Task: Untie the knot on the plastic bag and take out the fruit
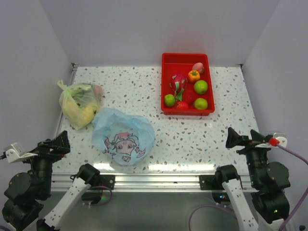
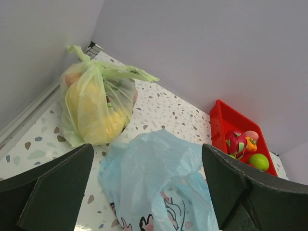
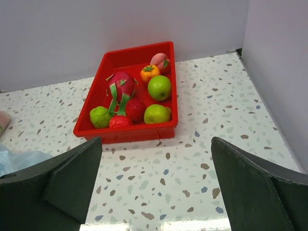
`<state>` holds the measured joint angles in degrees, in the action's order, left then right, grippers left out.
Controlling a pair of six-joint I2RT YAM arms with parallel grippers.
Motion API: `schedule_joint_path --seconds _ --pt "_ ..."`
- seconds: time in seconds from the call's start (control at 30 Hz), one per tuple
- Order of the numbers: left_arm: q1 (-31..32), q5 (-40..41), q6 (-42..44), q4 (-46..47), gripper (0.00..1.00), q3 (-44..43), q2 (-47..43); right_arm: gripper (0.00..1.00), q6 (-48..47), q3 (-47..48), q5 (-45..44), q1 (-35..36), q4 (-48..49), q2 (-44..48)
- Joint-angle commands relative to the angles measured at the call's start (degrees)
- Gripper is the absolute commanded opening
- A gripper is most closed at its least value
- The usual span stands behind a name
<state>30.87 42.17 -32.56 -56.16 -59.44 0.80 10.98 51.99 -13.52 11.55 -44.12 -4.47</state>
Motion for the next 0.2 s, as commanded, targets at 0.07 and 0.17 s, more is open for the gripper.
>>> schedule_joint_path --seconds 0.07,0.17 --pt "-0.11 0.89 -1.37 3.43 1.0 0.82 1.93 0.99 -1.58 -0.13 0.95 -0.13 2.28 -0.36" --pt "-0.11 0.63 -1.11 4.22 1.0 1.17 2.28 0.99 -1.75 -0.13 0.78 -0.13 2.46 -0.63"
